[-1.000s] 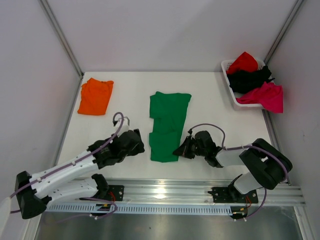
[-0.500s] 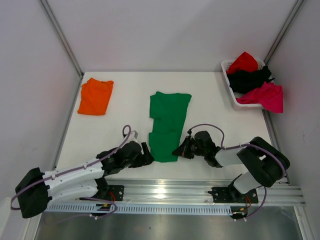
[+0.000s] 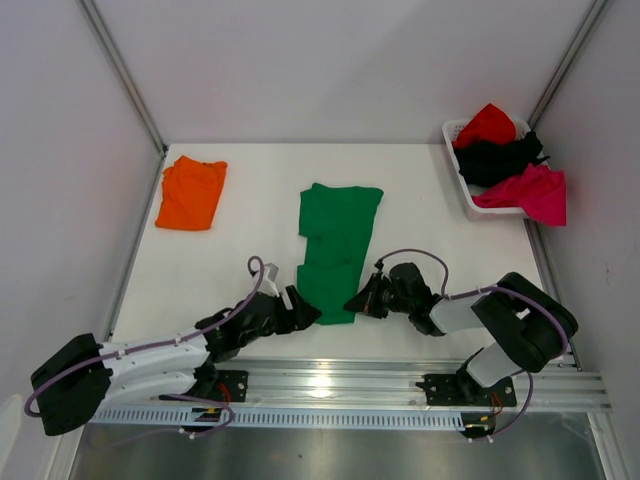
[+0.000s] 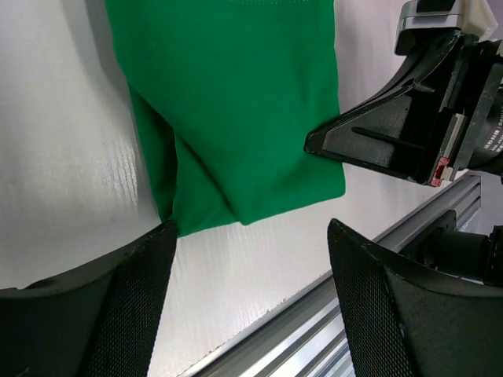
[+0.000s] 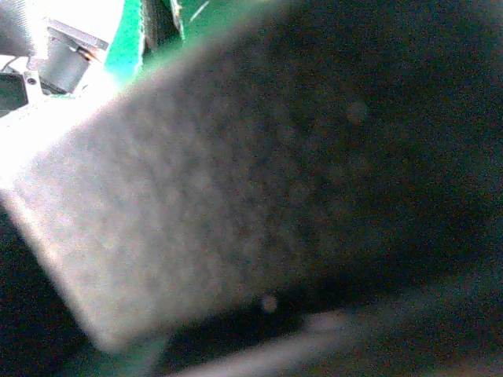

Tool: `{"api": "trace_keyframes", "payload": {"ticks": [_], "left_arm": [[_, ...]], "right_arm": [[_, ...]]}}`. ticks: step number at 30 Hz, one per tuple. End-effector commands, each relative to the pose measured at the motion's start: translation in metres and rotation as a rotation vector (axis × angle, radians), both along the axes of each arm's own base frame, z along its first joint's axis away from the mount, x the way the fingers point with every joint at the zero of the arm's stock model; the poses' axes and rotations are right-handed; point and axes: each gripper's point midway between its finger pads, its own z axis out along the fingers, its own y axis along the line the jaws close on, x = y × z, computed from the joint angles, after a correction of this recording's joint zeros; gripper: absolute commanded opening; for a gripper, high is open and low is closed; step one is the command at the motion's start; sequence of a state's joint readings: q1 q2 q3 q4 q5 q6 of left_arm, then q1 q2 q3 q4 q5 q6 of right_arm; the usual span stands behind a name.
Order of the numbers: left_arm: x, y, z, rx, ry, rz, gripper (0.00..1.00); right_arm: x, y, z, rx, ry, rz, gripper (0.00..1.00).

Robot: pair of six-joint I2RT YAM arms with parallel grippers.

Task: Fold and stack the t-shirts
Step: Fold the tshirt

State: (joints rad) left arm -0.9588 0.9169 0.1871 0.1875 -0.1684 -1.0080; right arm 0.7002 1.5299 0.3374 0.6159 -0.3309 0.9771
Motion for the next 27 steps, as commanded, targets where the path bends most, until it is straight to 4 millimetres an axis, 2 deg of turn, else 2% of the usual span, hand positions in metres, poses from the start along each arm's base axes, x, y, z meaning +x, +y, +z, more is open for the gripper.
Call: {"api": "trace_keyframes", "payload": {"ticks": [1, 5, 7, 8, 9, 11, 13, 17, 23, 27], "left_arm": [[0.008, -0.016, 0.025, -0.072, -0.069, -0.021, 0.8], [0.011, -0.02, 0.03, -0.069, -0.076, -0.027, 0.8], [0.009, -0.017, 0.025, -0.04, -0.058, -0.03, 0.8], [0.011, -0.018, 0.03, -0.042, -0.061, -0.027, 0.8], [0.008, -0.013, 0.023, -0.004, -0.037, -0.024, 0.8], [0.007, -0.01, 0.029, 0.012, -0.024, -0.013, 0.8], [0.003, 0.005, 0.02, 0.097, 0.015, 0.009, 0.8], [0.0, 0.018, 0.011, 0.163, 0.062, 0.043, 0.8], [-0.006, 0.021, -0.007, 0.236, 0.172, 0.07, 0.8], [-0.004, 0.012, -0.018, 0.283, 0.213, 0.049, 0.8]], "right_arm": [[-0.004, 0.003, 0.004, 0.021, -0.008, 0.019, 0.0], [-0.004, 0.002, 0.006, 0.016, -0.008, 0.018, 0.0], [-0.004, 0.002, 0.007, 0.015, -0.014, 0.019, 0.0], [-0.004, 0.001, 0.007, 0.01, -0.015, 0.018, 0.0], [-0.004, 0.001, 0.007, 0.01, -0.016, 0.019, 0.0], [-0.004, 0.001, 0.007, 0.01, -0.014, 0.018, 0.0], [-0.004, 0.001, 0.007, 0.01, -0.013, 0.019, 0.0], [-0.003, 0.002, 0.007, 0.01, -0.009, 0.022, 0.0], [-0.005, 0.001, 0.008, 0.007, -0.004, 0.029, 0.0], [-0.003, -0.002, 0.011, 0.001, -0.016, 0.023, 0.0]]}}
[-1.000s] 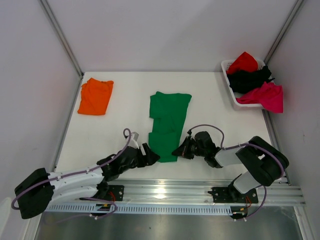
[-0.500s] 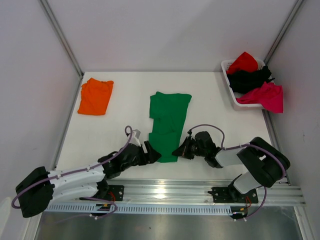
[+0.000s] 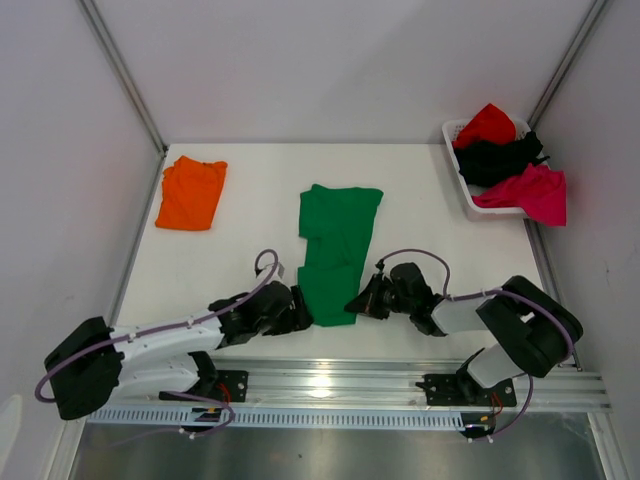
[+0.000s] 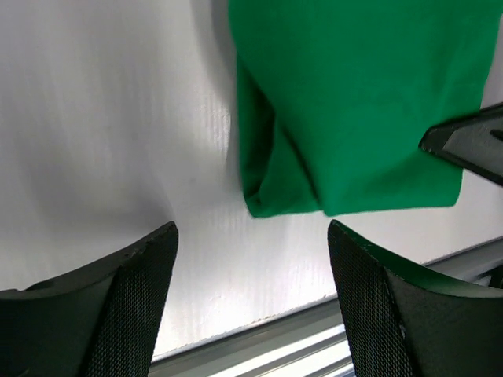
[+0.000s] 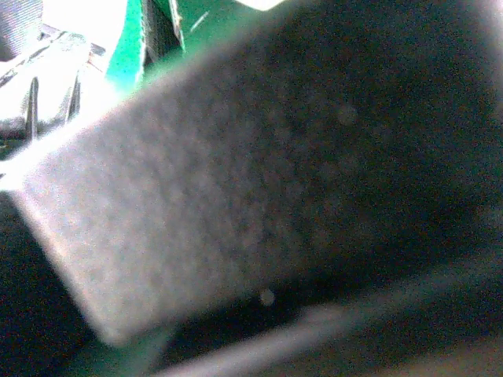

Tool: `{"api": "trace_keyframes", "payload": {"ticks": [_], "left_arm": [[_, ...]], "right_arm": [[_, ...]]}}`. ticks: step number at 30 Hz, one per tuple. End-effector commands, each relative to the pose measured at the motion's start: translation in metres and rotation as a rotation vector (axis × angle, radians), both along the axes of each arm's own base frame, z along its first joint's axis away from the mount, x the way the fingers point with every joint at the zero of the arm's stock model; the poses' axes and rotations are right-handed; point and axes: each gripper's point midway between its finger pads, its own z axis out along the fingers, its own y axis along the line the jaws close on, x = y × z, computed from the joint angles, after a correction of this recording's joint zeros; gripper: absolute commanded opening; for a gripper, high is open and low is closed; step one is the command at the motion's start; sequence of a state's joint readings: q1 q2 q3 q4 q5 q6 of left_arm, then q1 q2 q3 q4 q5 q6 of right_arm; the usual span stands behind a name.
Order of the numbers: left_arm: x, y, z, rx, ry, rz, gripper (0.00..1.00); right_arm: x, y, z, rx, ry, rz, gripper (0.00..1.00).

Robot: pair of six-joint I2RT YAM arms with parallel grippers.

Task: Fold and stack the t-shirts
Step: Fold the tshirt

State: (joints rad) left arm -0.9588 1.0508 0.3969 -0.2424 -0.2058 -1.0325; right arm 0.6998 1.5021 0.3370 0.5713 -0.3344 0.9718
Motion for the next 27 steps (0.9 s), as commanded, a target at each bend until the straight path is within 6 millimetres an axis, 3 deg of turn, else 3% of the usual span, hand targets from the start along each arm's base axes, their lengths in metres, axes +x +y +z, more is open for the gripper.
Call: {"api": "trace_keyframes", "payload": {"ticks": [1, 8, 16, 18, 19, 20, 22, 27], "left_arm": [[0.008, -0.017, 0.007, -0.009, 0.015, 0.001, 0.8], [0.015, -0.038, 0.0, -0.001, 0.028, -0.056, 0.8], [0.017, -0.037, 0.002, 0.004, 0.017, -0.053, 0.78], [0.017, -0.036, 0.003, -0.002, 0.007, -0.051, 0.66], [0.018, -0.036, 0.005, -0.01, -0.001, -0.054, 0.5], [0.018, -0.037, 0.006, -0.015, -0.01, -0.06, 0.24], [0.02, -0.038, 0.01, -0.025, -0.022, -0.068, 0.13], [0.022, -0.039, 0.013, -0.028, -0.035, -0.072, 0.09]], "right_arm": [[0.001, 0.001, 0.011, 0.014, -0.027, 0.016, 0.0], [0.002, -0.003, 0.016, 0.009, -0.044, 0.004, 0.0], [0.003, -0.006, 0.014, 0.005, -0.041, -0.004, 0.0], [0.002, -0.006, 0.014, 0.005, -0.042, -0.002, 0.0], [0.003, -0.006, 0.014, 0.007, -0.04, -0.003, 0.0], [0.003, -0.007, 0.014, 0.007, -0.04, -0.007, 0.0], [0.004, -0.007, 0.015, 0.008, -0.042, -0.006, 0.0], [0.005, -0.008, 0.015, 0.009, -0.043, -0.009, 0.0]]}}
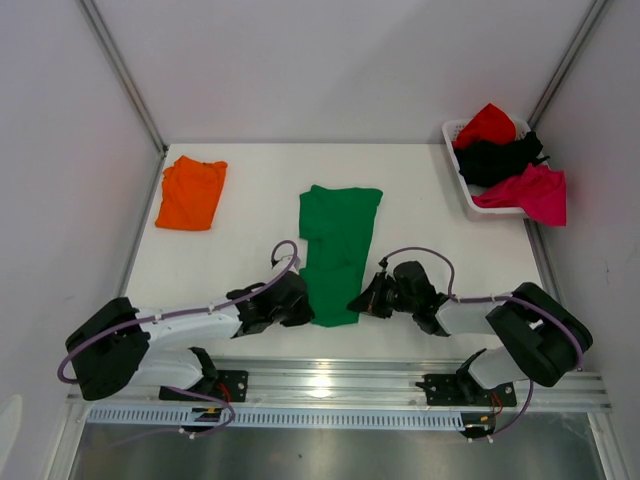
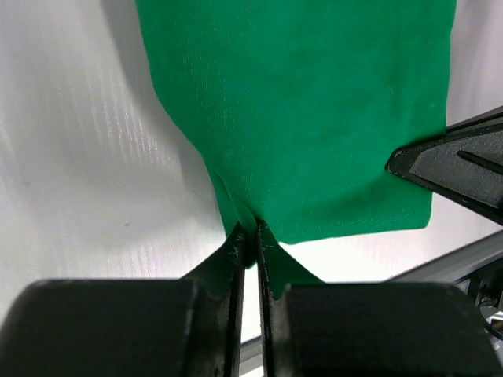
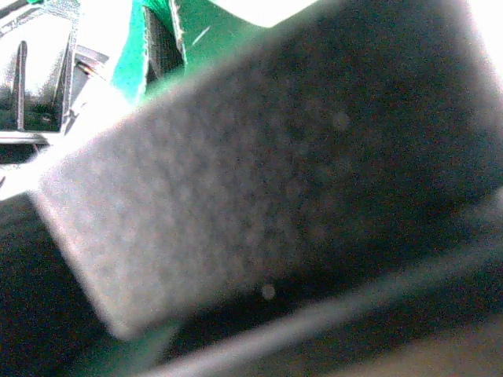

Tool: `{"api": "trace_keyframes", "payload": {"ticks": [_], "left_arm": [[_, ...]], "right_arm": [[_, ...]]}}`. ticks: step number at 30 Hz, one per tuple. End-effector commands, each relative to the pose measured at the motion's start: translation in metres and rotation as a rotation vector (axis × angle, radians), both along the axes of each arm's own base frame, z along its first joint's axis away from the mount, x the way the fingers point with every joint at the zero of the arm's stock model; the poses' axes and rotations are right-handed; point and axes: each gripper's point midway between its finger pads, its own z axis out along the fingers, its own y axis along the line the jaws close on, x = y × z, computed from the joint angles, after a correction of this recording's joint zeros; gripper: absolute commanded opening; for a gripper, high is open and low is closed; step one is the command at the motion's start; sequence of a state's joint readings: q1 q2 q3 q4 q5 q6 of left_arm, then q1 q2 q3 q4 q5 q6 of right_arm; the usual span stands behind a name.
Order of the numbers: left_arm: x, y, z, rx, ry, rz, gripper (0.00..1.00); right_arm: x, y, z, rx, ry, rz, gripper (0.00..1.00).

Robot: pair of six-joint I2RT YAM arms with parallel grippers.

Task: Fold and stack the t-shirts
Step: Fold the tshirt

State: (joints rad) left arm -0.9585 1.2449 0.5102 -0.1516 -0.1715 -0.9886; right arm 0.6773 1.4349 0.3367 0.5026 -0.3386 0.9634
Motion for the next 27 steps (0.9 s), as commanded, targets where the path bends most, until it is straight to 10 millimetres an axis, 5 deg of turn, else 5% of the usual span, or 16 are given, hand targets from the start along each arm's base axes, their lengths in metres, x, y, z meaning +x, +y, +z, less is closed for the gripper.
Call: {"api": "trace_keyframes", "payload": {"ticks": [1, 7, 16, 27], "left_arm": [[0.004, -0.004, 0.009, -0.028, -0.034, -0.018, 0.09], [0.006, -0.002, 0.011, -0.016, -0.039, -0.017, 0.05], [0.026, 0.002, 0.051, 0.007, -0.132, 0.005, 0.06], [0.044, 0.012, 0.086, 0.01, -0.219, 0.029, 0.07]], "right_arm": [[0.004, 0.0, 0.008, 0.015, -0.042, 0.007, 0.0], [0.005, 0.0, 0.011, 0.018, -0.045, 0.001, 0.0], [0.023, 0.0, 0.028, 0.005, -0.084, 0.0, 0.0], [0.065, -0.003, 0.093, -0.005, -0.216, -0.03, 0.0]]}}
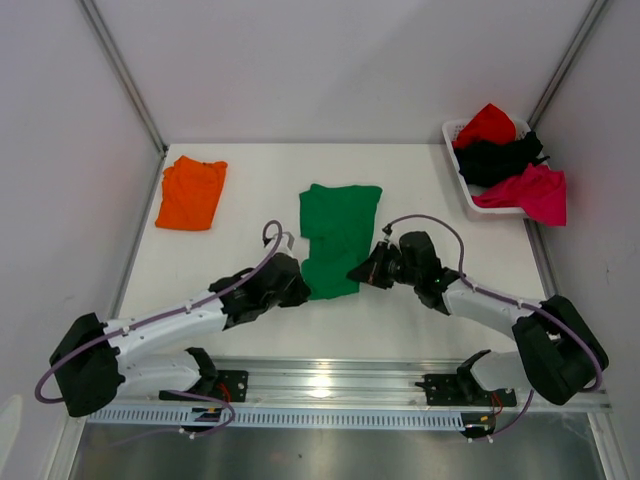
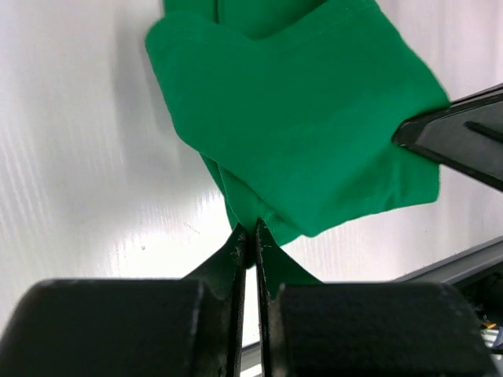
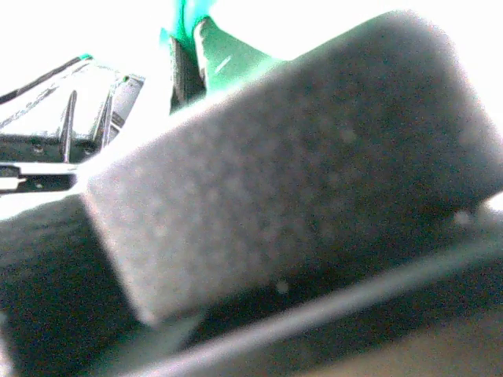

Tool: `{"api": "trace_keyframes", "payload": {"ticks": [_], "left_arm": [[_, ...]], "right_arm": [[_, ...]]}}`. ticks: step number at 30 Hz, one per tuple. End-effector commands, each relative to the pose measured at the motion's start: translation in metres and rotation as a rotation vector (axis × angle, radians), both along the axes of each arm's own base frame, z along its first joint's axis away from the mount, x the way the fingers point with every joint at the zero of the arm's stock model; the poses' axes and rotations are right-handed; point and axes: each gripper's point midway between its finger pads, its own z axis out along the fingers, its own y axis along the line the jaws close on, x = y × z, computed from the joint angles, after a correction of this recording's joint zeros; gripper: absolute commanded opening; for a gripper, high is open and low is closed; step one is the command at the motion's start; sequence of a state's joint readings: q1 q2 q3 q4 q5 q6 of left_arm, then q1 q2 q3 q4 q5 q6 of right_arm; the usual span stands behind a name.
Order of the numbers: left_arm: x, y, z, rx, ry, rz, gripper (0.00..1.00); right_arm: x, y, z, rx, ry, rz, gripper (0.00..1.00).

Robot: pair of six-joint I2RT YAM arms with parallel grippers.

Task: Fold and stack the t-shirts
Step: Fold the tshirt

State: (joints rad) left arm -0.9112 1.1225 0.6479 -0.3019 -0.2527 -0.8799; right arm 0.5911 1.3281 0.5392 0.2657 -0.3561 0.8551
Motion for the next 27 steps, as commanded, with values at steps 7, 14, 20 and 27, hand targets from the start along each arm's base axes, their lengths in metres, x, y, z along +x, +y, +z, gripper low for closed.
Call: {"api": "trace_keyframes", "payload": {"ticks": [7, 14, 20, 27], "left_arm": [[0.033, 0.004, 0.043, 0.006, -0.104, 0.024, 0.08], [0.07, 0.008, 0.085, 0.007, -0.169, 0.056, 0.07], [0.088, 0.016, 0.119, -0.019, -0.23, 0.086, 0.08], [0.101, 0.02, 0.121, -0.023, -0.24, 0.097, 0.09]], "right_arm": [[0.036, -0.009, 0.044, -0.034, -0.116, -0.034, 0.0], [0.068, -0.015, 0.066, -0.056, -0.149, -0.067, 0.0], [0.088, -0.023, 0.083, -0.062, -0.185, -0.094, 0.0], [0.109, -0.031, 0.082, -0.074, -0.183, -0.118, 0.0]]}}
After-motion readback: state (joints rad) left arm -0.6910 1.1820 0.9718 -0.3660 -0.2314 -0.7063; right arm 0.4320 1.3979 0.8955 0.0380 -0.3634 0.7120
